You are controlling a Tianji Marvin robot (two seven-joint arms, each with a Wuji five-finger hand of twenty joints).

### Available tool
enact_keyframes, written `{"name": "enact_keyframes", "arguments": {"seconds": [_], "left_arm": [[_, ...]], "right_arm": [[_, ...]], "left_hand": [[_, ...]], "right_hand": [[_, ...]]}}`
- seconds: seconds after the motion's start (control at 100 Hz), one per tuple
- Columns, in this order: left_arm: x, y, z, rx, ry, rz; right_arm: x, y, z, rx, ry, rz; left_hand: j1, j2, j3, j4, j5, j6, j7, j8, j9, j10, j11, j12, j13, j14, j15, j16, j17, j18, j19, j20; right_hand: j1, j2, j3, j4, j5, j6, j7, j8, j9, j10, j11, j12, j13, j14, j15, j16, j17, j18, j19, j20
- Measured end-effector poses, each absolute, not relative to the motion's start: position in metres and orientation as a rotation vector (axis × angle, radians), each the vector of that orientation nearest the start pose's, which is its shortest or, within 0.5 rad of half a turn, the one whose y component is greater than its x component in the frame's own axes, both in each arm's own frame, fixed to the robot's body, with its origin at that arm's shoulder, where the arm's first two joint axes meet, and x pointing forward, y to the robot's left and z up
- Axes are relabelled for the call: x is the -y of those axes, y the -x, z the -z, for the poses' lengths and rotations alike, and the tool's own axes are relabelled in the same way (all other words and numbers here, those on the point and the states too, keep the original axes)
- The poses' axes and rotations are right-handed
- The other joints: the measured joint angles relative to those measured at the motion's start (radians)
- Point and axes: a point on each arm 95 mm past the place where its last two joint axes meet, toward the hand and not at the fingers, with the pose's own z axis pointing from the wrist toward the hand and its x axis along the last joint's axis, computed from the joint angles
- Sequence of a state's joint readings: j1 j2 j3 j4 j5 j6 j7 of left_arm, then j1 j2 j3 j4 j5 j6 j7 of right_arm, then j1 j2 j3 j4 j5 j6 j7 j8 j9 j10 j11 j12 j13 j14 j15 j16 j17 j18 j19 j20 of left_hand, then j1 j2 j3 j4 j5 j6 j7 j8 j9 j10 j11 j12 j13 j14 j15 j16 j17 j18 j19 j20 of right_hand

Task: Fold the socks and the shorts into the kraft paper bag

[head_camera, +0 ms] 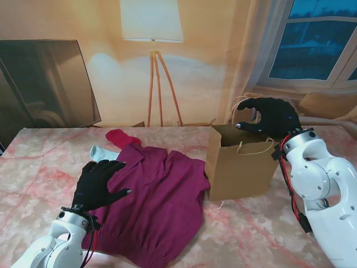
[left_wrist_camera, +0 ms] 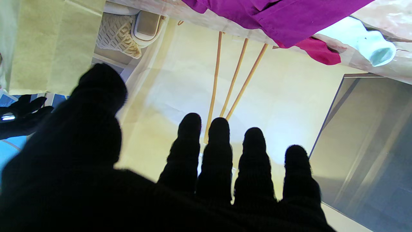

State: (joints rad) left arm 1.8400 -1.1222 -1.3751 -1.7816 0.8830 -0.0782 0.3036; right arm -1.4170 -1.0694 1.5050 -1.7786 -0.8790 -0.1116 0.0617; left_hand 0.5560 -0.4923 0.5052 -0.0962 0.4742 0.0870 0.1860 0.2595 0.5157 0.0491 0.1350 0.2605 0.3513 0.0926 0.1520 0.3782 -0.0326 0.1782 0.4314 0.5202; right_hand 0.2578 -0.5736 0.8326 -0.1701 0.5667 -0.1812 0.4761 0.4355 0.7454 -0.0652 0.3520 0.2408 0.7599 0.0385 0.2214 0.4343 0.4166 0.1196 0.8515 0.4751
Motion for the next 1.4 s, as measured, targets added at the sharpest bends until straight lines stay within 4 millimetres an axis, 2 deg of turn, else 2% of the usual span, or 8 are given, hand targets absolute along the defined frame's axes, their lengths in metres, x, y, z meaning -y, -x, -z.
{"name": "enact_keyframes", "arguments": {"seconds": [0.01,0.07,0.37,0.48,0.66,1.01,1.15,1.4], "left_arm": [[-0.023,-0.337,0.305,-1.131,1.229,1.72],[-0.024,-0.338,0.304,-1.139,1.232,1.714],[-0.032,-0.34,0.299,-1.134,1.23,1.693],[-0.037,-0.341,0.298,-1.131,1.24,1.674],[-0.042,-0.343,0.298,-1.123,1.271,1.657],[-0.047,-0.349,0.302,-1.124,1.315,1.634],[-0.048,-0.355,0.3,-1.127,1.321,1.623],[-0.056,-0.374,0.295,-1.115,1.381,1.586]], "right_arm": [[0.07,-0.445,0.144,-1.159,-0.98,-1.652],[0.07,-0.438,0.142,-1.144,-0.956,-1.681],[0.049,-0.382,0.138,-1.198,-0.835,-1.901],[0.038,-0.365,0.148,-1.243,-0.792,-1.967],[0.018,-0.347,0.176,-1.349,-0.808,-2.029],[-0.006,-0.343,0.24,-1.439,-0.963,-2.084],[-0.009,-0.346,0.261,-1.466,-1.036,-2.077],[-0.009,-0.351,0.28,-1.489,-1.121,-2.052]], "left_hand": [[0.0,0.0,0.0,0.0,0.0,0.0,0.0,0.0,0.0,0.0,0.0,0.0,0.0,0.0,0.0,0.0,0.002,0.0,-0.002,-0.001],[0.0,0.0,0.0,0.0,0.0,0.0,0.0,0.0,0.0,0.0,0.0,0.0,0.0,0.0,0.0,0.0,0.01,-0.001,-0.01,-0.011],[0.0,0.017,0.0,0.0,0.0,0.0,0.0,0.0,0.0,0.0,0.0,0.0,0.0,-0.001,0.0,0.0,0.055,-0.032,-0.016,-0.064],[0.0,0.029,0.0,0.003,0.0,0.0,0.0,0.0,0.0,0.0,0.0,0.0,0.0,-0.001,0.0,-0.001,0.063,-0.065,-0.014,-0.086],[0.0,0.03,0.0,0.003,0.0,0.001,0.0,0.0,0.0,0.0,0.0,0.0,0.0,-0.001,0.0,-0.001,0.064,-0.066,0.003,-0.115],[0.0,0.068,0.0,0.014,0.0,0.002,0.0,0.0,0.0,0.0,0.0,0.0,0.0,-0.001,0.0,-0.002,0.063,-0.067,0.028,-0.148],[-0.001,0.107,-0.002,0.014,0.0,0.015,0.0,0.0,0.0,0.009,0.0,0.0,0.0,-0.001,0.0,-0.006,0.062,-0.09,0.033,-0.169],[-0.001,0.204,-0.126,0.027,0.0,0.04,-0.023,-0.002,-0.022,0.028,-0.008,0.0,-0.002,-0.001,0.0,-0.023,0.048,-0.103,0.058,-0.22]], "right_hand": [[0.0,0.0,0.0,0.02,0.0,0.0,0.0,0.0,0.0,0.0,-0.002,-0.001,0.0,-0.001,0.0,-0.001,-0.002,-0.006,-0.007,-0.003],[0.0,0.0,-0.008,0.041,0.0,0.0,0.0,-0.004,0.0,0.0,-0.021,-0.014,0.0,-0.005,-0.001,-0.022,-0.003,-0.019,-0.033,-0.027],[-0.026,0.033,-0.005,0.041,0.0,0.017,0.0,-0.015,0.0,0.001,-0.053,-0.029,-0.048,-0.025,-0.036,-0.082,-0.011,-0.072,-0.096,-0.112],[-0.026,0.034,0.02,0.041,0.0,0.017,0.0,-0.015,0.0,0.001,-0.053,-0.037,-0.048,-0.025,-0.036,-0.087,-0.011,-0.073,-0.096,-0.129],[-0.031,0.046,0.021,0.041,0.0,0.017,-0.001,-0.015,0.0,0.001,-0.053,-0.037,-0.049,-0.026,-0.036,-0.096,-0.013,-0.074,-0.098,-0.138],[-0.031,0.081,0.021,0.041,-0.001,0.018,-0.001,-0.015,-0.011,0.002,-0.064,-0.038,-0.06,-0.026,-0.036,-0.096,-0.016,-0.085,-0.107,-0.148],[-0.031,0.084,0.021,0.041,-0.001,0.018,-0.001,-0.015,-0.011,0.003,-0.064,-0.038,-0.06,-0.026,-0.036,-0.097,-0.027,-0.085,-0.109,-0.15],[-0.031,0.089,0.021,0.041,-0.001,0.02,-0.001,-0.015,-0.026,0.012,-0.067,-0.038,-0.071,-0.026,-0.036,-0.097,-0.038,-0.085,-0.109,-0.15]]}}
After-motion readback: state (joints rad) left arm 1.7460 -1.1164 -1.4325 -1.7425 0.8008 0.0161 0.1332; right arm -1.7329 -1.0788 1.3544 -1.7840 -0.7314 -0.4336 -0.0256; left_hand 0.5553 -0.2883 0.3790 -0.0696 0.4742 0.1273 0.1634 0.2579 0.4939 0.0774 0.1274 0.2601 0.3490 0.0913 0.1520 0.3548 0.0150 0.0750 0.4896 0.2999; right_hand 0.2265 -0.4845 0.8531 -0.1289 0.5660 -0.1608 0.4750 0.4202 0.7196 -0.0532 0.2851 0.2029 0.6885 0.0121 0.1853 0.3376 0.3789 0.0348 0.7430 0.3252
